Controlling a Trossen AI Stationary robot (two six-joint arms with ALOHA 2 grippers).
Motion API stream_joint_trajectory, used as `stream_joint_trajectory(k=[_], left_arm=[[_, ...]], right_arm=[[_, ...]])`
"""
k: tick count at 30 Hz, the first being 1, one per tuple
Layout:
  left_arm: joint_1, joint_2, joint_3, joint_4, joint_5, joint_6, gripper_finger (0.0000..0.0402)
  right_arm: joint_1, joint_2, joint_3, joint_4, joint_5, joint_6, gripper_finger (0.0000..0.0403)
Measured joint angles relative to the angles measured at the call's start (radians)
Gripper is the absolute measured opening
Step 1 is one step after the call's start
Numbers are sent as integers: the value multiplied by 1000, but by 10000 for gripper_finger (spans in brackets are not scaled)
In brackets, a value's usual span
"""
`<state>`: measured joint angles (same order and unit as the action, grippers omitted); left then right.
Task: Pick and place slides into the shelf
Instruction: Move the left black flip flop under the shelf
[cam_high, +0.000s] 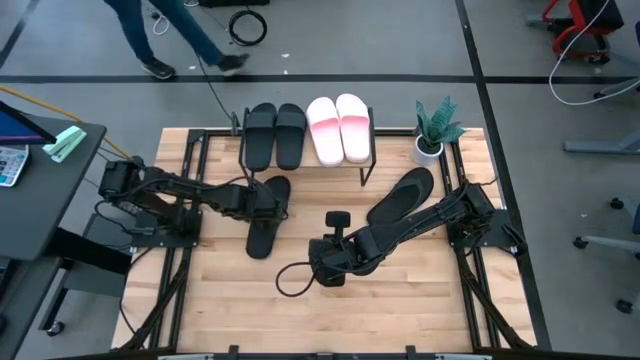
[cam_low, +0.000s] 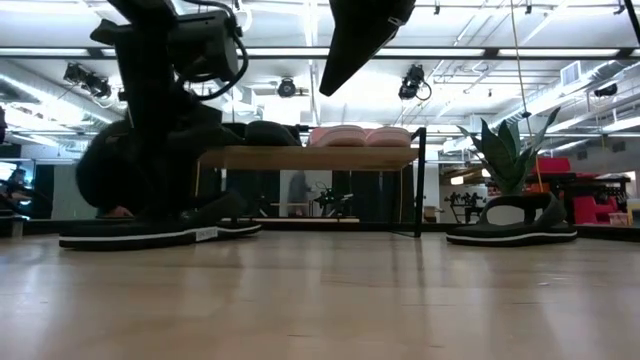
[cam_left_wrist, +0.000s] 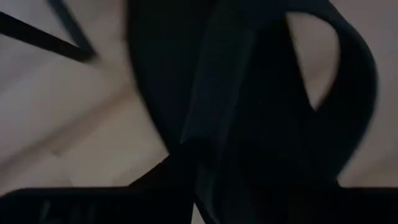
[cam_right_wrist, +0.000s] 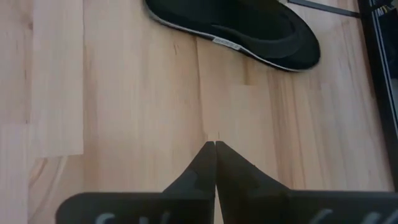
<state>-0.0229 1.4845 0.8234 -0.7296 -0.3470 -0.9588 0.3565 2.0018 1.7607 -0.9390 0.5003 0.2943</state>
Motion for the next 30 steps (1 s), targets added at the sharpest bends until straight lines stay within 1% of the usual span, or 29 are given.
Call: stream_joint_trajectory(k=[2, 5, 9, 13, 16, 20, 22, 24, 26, 30], left_arm=[[-17, 0, 0, 0, 68, 3, 135], [-47, 0, 0, -1, 136, 11, 140], [-80, -6, 25, -52, 150, 36, 135], [-92, -6, 103, -168, 118, 38, 116], [-123, -6, 179, -249, 100, 32, 100], [-193, -6, 264, -272, 95, 31, 81], [-238, -6, 283, -268, 71, 28, 71], [-284, -7, 282, -246, 35, 8, 62], [-331, -7, 263, -225, 9, -52, 52], [-428, -7, 167, -96, 0, -102, 24]], right_arm=[[0, 0, 0, 0, 0, 0, 8], [0, 0, 0, 0, 0, 0, 8], [0, 0, 0, 0, 0, 1, 10], [0, 0, 0, 0, 0, 1, 8], [0, 0, 0, 0, 0, 1, 7], [0, 0, 0, 0, 0, 2, 10], [0, 0, 0, 0, 0, 2, 10], [3, 0, 0, 0, -1, 2, 8], [8, 0, 0, 0, -2, 2, 6], [32, 0, 0, 0, -10, -11, 3]])
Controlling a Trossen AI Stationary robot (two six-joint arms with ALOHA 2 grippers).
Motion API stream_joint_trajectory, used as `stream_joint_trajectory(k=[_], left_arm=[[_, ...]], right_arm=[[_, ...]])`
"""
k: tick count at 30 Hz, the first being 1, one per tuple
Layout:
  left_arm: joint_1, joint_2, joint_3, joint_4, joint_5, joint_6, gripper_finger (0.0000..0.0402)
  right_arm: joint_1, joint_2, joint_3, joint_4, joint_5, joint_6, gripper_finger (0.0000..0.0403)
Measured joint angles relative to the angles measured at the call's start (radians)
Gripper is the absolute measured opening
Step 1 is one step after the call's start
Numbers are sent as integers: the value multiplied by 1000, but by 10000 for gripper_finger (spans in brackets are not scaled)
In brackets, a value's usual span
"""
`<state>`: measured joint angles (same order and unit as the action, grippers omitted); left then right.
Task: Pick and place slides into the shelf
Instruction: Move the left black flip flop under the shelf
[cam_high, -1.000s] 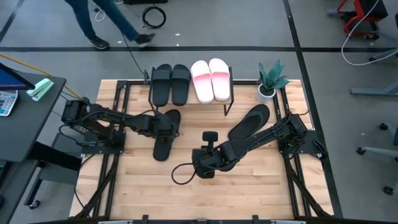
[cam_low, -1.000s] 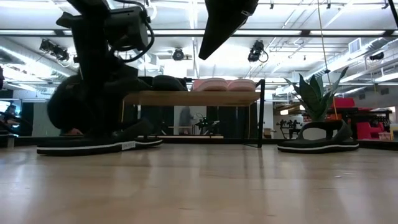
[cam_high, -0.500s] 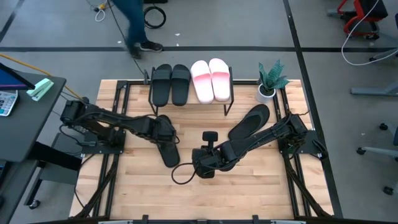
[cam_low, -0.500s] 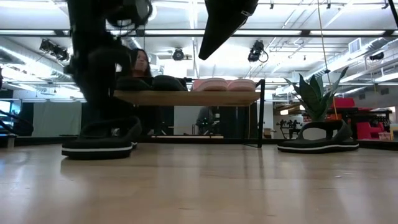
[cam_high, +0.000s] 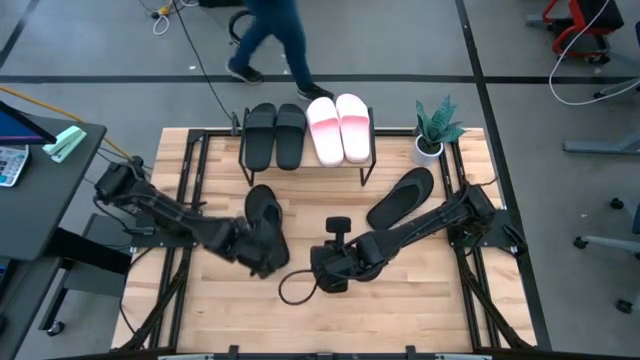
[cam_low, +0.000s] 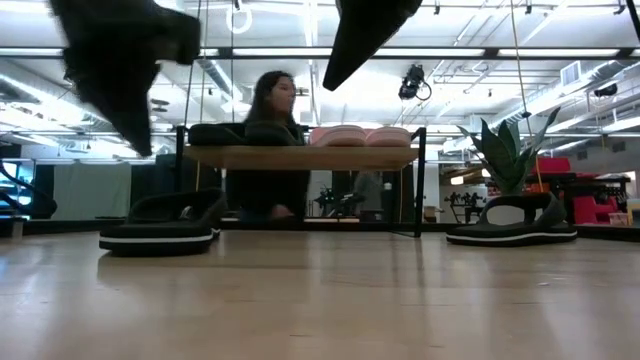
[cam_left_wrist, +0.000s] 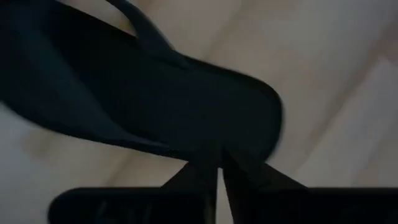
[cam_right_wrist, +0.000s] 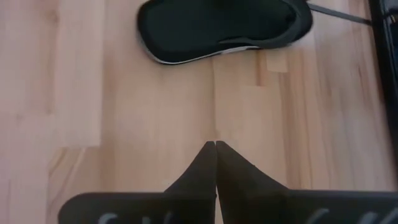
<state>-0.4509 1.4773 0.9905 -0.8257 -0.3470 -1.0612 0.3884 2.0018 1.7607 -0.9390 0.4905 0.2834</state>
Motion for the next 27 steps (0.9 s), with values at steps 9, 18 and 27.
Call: stream_joint_trajectory(k=[9, 18, 27], left_arm=[[-57, 1, -283, 608, -236, 83, 7], [-43, 61, -332, 624, -114, 43, 5], [-127, 94, -328, 626, -104, -86, 4]], right_arm=[[-7, 0, 0, 54, 7, -20, 5], [-13, 0, 0, 55, 7, -14, 5], [-13, 0, 0, 57, 7, -14, 5]])
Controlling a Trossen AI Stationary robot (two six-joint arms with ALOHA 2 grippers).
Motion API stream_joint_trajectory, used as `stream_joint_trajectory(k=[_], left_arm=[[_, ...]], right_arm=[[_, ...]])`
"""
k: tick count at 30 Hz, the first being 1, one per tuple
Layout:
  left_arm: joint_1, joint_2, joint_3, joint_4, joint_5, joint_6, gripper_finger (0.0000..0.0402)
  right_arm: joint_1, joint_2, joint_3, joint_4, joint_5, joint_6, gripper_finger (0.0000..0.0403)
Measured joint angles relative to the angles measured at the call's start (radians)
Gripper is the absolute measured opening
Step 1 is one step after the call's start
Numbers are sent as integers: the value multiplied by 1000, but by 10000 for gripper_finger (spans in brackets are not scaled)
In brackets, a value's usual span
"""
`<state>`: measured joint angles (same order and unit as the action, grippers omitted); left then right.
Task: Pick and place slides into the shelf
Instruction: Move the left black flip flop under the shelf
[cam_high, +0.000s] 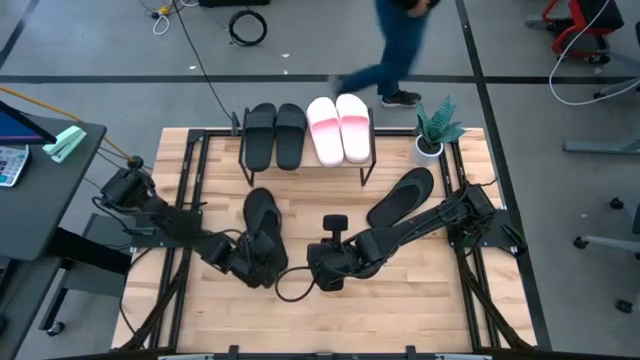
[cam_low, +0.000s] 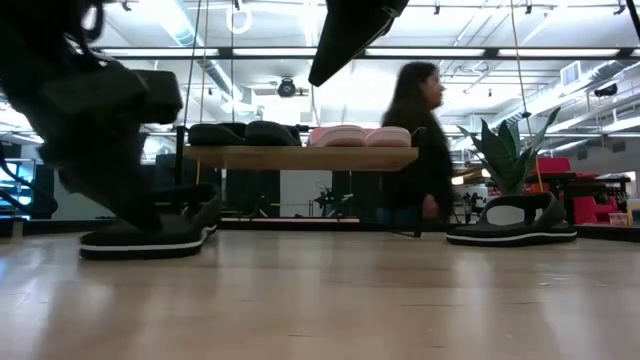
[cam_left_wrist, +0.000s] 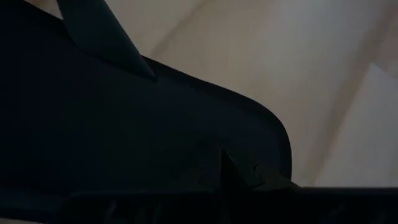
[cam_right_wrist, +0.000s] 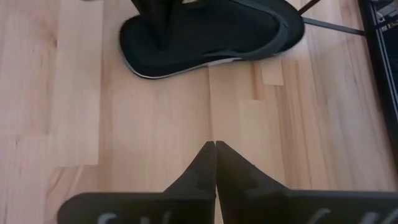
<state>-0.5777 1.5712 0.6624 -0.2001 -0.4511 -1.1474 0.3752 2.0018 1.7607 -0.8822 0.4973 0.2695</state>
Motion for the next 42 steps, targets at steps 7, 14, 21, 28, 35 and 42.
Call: stream_joint_trajectory(k=[7, 14, 21, 28, 35, 42], left_arm=[[-90, 0, 3, -4, 22, -60, 4], [-164, 3, 67, -41, 93, 5, 4], [-220, 1, 214, -222, 84, -15, 4], [-274, -1, 308, -492, 68, -238, 5], [-291, -1, 209, -496, 63, -396, 4], [-284, -1, 117, -562, 58, -449, 3]], right_arm=[[0, 0, 0, 0, 0, -1, 7], [-4, 0, 0, 0, 1, -9, 6], [-7, 0, 0, 0, 2, -9, 5], [-7, 0, 0, 0, 2, -2, 7], [-7, 0, 0, 0, 1, 0, 5], [-7, 0, 0, 0, 2, 0, 7]])
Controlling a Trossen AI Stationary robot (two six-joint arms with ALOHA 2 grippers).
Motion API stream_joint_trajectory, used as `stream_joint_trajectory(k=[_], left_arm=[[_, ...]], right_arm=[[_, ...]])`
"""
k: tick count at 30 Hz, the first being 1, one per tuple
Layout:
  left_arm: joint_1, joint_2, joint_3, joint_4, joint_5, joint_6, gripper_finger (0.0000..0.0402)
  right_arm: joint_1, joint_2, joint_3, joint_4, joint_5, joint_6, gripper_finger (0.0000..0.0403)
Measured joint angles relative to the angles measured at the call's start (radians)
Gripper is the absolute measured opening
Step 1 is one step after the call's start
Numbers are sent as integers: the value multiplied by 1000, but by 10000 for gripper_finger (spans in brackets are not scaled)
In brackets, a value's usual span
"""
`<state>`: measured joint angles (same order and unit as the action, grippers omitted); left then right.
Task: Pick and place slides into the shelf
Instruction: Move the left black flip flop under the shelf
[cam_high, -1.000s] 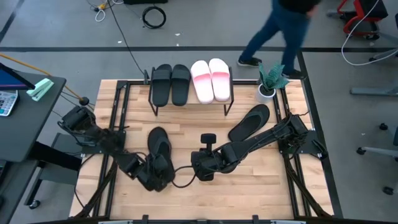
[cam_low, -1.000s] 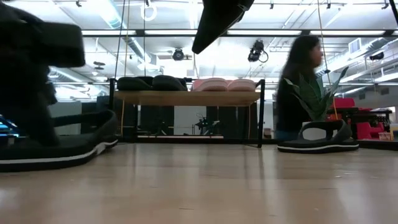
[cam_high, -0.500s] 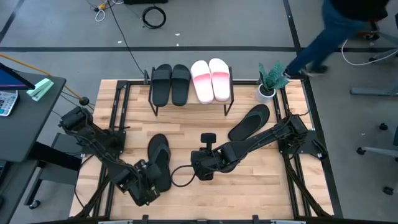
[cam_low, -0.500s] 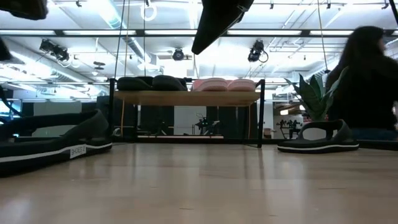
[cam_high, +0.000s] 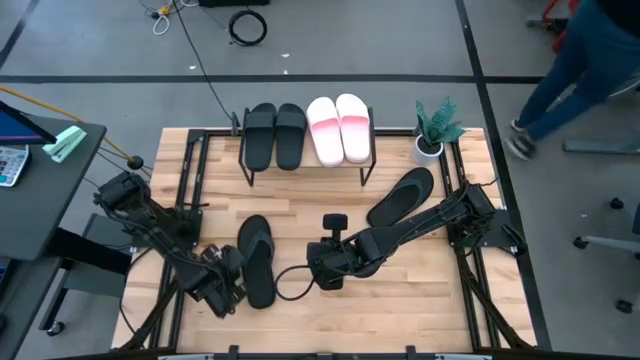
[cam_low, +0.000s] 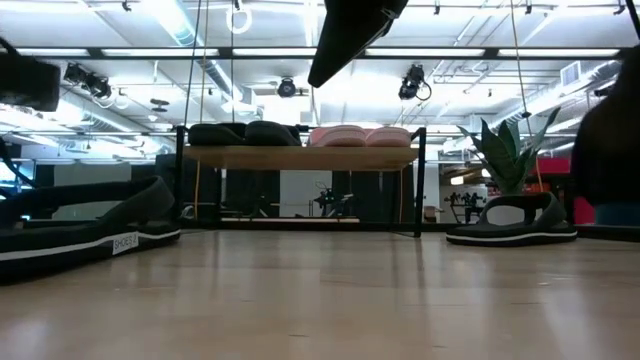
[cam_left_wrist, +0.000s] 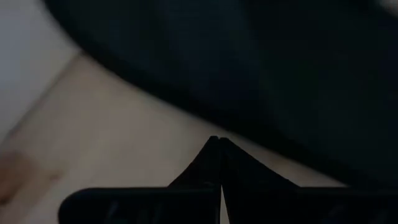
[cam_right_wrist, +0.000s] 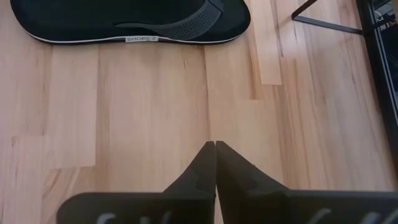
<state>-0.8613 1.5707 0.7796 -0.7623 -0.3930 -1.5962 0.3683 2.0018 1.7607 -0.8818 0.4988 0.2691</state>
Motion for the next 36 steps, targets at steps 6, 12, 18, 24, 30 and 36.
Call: stream_joint_trajectory(k=[6, 12, 18, 24, 30, 36], left_arm=[[57, -5, -73, -16, -3, -15, 3], [135, -6, -91, -17, -29, 63, 3], [232, -2, -68, 2, -105, 210, 3], [321, -2, -67, 47, -104, 307, 2], [294, -42, -31, -59, -66, 287, 2], [203, -92, 158, -260, -67, 236, 5]], right_arm=[[0, 0, 0, 0, 1, 0, 6], [-2, 0, 0, 1, 2, -1, 7], [-14, 0, 0, 4, 2, -9, 7], [-20, 0, 0, 4, 4, -8, 6], [-16, 0, 0, 4, 3, -9, 7], [-17, 0, 0, -3, 2, -9, 6]])
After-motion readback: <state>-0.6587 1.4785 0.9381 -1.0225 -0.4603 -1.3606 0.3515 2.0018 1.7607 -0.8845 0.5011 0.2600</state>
